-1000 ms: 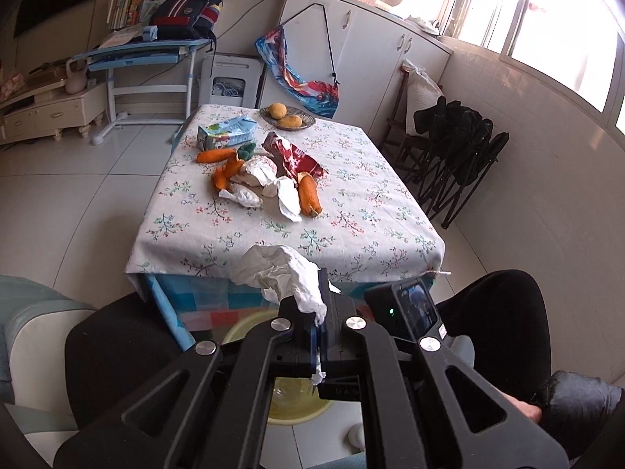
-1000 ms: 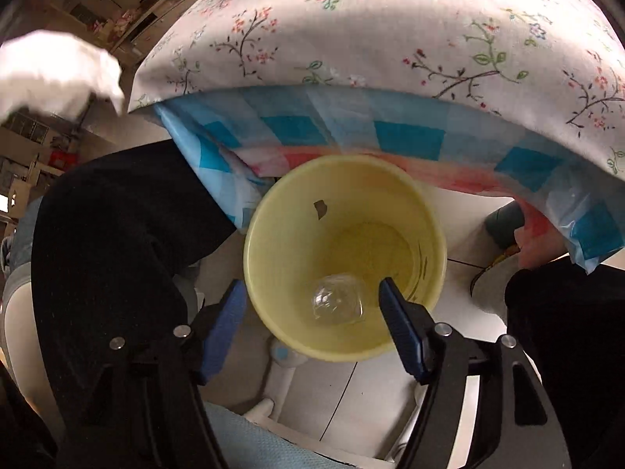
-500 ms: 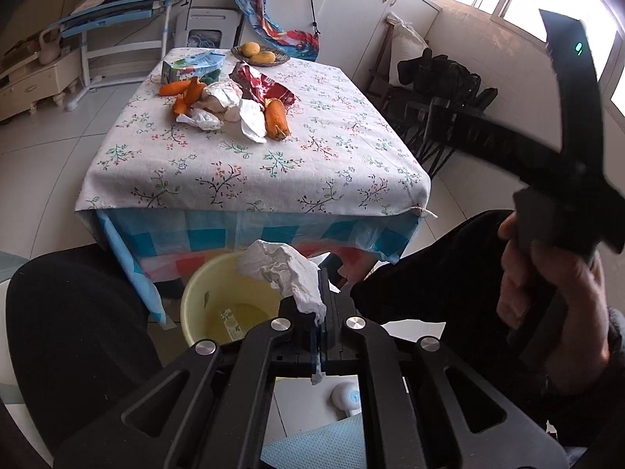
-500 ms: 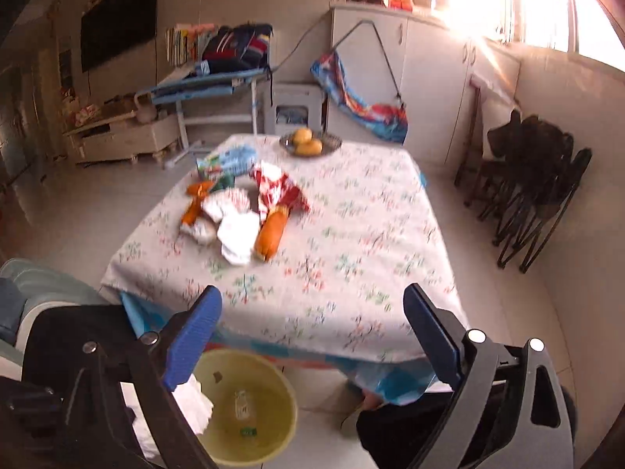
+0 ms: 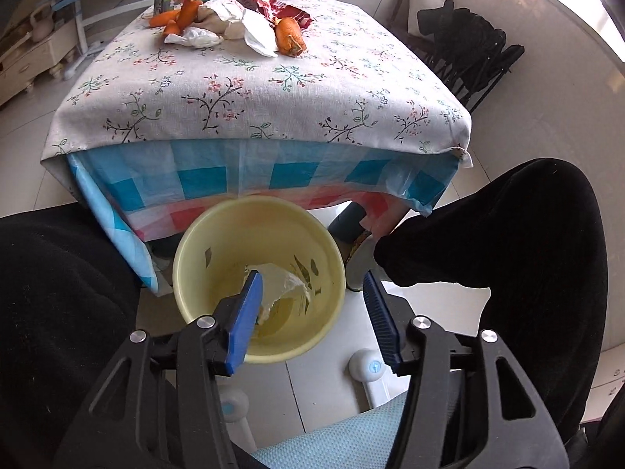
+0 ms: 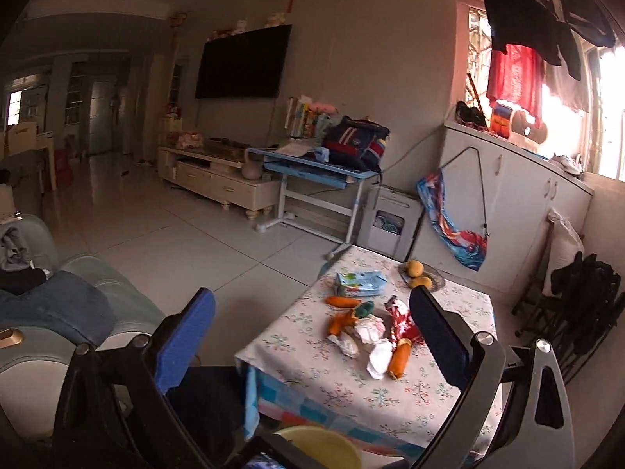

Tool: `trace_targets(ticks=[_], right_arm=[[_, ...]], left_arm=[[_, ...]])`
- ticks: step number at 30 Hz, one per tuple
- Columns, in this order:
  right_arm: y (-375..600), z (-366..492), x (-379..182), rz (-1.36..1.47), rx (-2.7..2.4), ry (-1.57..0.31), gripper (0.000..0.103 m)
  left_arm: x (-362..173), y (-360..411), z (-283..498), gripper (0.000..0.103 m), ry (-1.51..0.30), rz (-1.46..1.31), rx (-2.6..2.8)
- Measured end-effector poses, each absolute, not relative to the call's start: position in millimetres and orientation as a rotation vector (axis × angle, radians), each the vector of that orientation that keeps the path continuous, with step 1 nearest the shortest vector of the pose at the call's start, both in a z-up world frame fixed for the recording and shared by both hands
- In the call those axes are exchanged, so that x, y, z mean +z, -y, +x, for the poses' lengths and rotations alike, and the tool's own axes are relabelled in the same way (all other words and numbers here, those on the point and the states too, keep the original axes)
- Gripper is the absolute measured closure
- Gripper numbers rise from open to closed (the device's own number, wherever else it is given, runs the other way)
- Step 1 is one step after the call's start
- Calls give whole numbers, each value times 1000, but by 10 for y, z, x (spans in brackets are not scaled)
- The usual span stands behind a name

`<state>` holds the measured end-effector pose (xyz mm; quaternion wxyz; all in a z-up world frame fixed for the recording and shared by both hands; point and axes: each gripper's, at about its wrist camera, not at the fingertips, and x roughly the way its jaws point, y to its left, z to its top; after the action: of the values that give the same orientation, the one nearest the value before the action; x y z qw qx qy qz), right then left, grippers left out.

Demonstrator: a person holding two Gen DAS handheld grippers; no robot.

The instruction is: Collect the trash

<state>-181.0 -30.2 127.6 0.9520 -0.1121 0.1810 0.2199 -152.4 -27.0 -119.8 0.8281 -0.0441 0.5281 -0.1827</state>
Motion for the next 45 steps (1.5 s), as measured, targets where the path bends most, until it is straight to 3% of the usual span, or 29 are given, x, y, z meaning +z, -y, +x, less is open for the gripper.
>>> trace_targets(ticks=[9,15,18,45], right_arm=[[-246,-2058,1340,-281,618,-361,8],[-367,-2083,1340,-285,642,-382,8],[-402,-2083,1325,-284,648,-399,8],[-551,-2116,1340,-318,648,-427,7]], left_arm=[[-1232,92,-1468,45,-1120,-158,-347],[-1252,20,-1437,25,-1116,-179,-300],[-1254,-3,-1425,21,-1116,-187,-291],[-1266,-53,-1413,15,-1107,-226,-277]])
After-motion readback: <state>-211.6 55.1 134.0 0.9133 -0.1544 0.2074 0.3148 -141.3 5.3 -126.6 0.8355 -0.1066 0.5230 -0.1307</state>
